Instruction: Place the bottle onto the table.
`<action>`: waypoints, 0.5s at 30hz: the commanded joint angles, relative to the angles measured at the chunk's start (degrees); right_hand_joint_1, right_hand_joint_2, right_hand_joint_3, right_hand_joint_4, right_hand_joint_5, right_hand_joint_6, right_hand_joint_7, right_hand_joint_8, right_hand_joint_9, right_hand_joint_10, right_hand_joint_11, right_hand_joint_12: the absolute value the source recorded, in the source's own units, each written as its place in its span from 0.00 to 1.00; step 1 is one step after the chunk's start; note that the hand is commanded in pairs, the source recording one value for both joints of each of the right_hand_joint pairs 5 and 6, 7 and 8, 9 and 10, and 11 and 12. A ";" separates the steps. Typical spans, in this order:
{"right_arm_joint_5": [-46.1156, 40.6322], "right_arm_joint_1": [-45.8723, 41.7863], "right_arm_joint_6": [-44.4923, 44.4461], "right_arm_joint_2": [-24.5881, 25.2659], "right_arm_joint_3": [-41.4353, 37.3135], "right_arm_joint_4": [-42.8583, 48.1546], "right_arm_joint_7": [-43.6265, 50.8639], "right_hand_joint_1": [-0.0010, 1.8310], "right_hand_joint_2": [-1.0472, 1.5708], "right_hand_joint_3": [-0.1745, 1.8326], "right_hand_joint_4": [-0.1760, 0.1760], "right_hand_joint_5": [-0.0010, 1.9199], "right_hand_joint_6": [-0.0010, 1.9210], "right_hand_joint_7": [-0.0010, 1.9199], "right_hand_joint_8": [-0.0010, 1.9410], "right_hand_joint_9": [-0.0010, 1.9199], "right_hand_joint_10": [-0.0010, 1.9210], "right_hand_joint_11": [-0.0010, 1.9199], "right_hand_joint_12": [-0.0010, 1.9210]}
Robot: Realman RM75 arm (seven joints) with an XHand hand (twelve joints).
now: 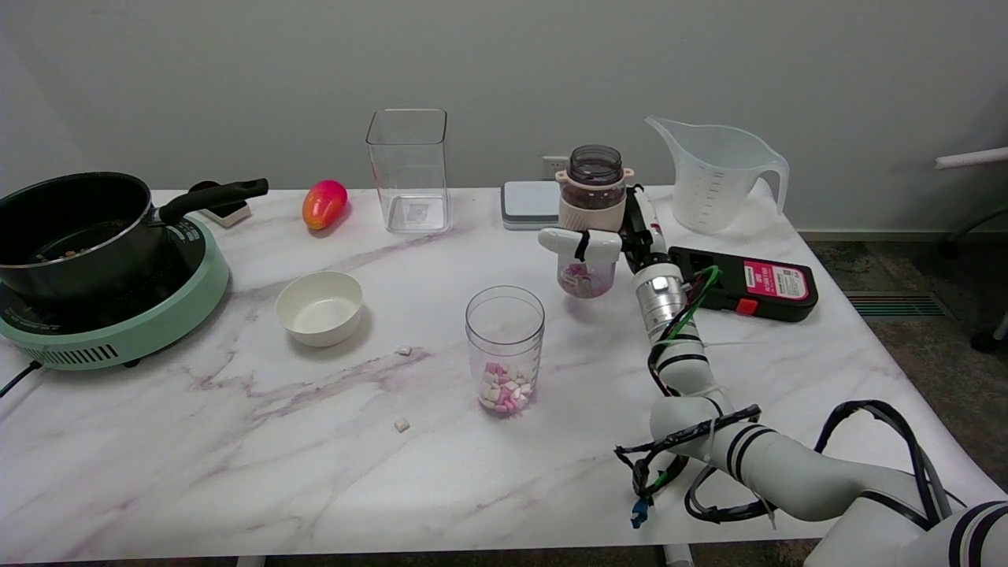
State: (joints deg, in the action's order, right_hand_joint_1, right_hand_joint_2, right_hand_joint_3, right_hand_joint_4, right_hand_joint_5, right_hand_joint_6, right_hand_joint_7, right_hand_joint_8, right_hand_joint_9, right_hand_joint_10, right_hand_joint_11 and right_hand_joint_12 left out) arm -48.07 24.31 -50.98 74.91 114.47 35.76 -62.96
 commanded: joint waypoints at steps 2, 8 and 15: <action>-0.38 0.47 -8.61 2.46 -0.10 -9.65 -3.62 0.71 0.96 0.24 0.50 1.00 1.00 1.00 0.99 0.80 0.80 0.70 0.70; 0.25 0.18 -11.30 2.02 0.18 -10.83 -3.62 0.70 0.97 0.24 0.50 1.00 1.00 1.00 0.99 0.80 0.80 0.70 0.70; 1.46 0.07 -13.99 1.75 0.10 -11.25 -3.62 0.70 0.97 0.24 0.50 1.00 1.00 1.00 0.99 0.80 0.80 0.70 0.70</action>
State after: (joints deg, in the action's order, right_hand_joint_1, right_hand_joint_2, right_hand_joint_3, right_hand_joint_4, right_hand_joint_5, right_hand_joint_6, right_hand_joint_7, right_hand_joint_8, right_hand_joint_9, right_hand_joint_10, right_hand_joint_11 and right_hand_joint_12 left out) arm -47.95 24.43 -58.35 76.41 114.49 28.51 -65.54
